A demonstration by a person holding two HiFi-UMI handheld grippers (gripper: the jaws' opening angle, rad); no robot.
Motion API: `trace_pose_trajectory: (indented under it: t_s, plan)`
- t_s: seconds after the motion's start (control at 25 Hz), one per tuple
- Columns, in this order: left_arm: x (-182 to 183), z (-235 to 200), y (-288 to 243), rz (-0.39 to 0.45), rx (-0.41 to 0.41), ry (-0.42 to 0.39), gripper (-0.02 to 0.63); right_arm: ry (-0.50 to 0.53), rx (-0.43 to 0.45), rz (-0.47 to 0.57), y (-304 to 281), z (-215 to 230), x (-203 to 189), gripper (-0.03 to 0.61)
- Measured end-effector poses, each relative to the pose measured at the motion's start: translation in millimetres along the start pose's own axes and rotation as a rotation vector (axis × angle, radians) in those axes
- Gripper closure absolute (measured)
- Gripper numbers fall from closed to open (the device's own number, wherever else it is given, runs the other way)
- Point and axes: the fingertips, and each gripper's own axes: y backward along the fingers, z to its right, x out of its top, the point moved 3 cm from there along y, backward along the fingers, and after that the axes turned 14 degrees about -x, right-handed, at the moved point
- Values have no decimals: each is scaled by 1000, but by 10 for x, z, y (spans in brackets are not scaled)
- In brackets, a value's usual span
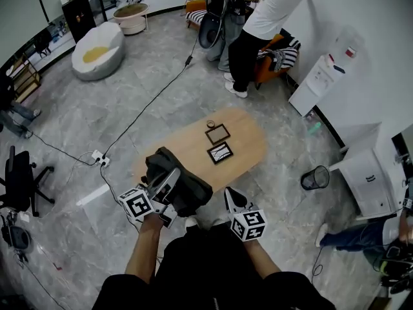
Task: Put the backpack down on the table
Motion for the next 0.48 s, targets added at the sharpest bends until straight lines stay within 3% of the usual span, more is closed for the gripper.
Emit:
trace_pose_trajectory:
  t_s: [0.48]
  plan:
    - [381, -721, -515, 47, -8, 42, 572, -30, -28, -34, -414, 199, 37, 569]
